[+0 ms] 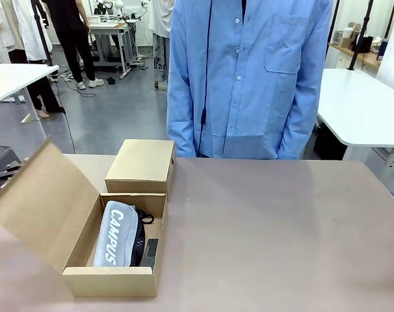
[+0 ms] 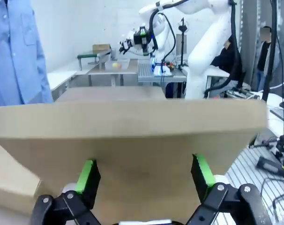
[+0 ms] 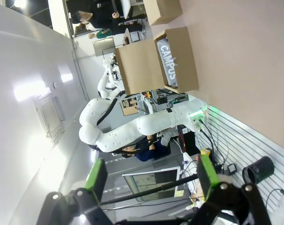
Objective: Place items inside the box.
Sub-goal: Close the lid of the Mailer Box closest to the robot.
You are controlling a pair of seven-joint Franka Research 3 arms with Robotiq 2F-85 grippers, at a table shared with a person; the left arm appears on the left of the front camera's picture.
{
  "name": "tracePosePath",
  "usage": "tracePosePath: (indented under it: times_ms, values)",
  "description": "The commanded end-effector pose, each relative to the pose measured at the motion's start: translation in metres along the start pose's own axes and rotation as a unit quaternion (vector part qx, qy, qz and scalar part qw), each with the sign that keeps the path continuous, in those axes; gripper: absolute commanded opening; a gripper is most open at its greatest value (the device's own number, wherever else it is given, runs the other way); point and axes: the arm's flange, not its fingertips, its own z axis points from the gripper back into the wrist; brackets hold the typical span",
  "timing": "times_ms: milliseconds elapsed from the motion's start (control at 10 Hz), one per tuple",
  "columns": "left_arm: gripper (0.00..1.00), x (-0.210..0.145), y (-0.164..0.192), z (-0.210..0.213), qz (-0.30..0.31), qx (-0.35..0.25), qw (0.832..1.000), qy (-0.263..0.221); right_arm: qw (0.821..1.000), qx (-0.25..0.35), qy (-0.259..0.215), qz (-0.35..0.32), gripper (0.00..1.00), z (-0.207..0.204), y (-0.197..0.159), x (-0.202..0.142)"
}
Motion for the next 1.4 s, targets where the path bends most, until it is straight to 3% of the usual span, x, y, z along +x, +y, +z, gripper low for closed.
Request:
tracePosePath:
  times_ms: [0,300,600,900,1100,1300]
  values:
    - [1.0,0.011,0.007,-0.058,0.027,0.003,1.0,0.004,1.0,0.004,0.002,-0.009,1.0,0.002,0.005,-0.001]
    - [1.0,-0.006,0.015,-0.147,0.055,0.01,0.995,0.081,1.0,0.004,0.002,-0.009,1.0,0.002,0.005,-0.001]
    - [1.0,-0.042,0.02,-0.181,0.058,0.039,0.983,0.169,1.0,0.004,0.002,-0.009,1.0,0.002,0.005,-0.001]
    - [1.0,-0.067,0.017,-0.179,0.052,0.037,0.971,0.228,1.0,0.004,0.002,-0.009,1.0,0.002,0.005,-0.001]
    - [1.0,-0.064,0.015,-0.173,0.042,0.04,0.972,0.227,1.0,0.004,0.002,-0.009,1.0,0.002,0.005,-0.001]
    - [1.0,-0.041,0.011,-0.152,0.026,0.056,0.982,0.179,1.0,0.004,0.002,-0.009,1.0,0.002,0.005,-0.001]
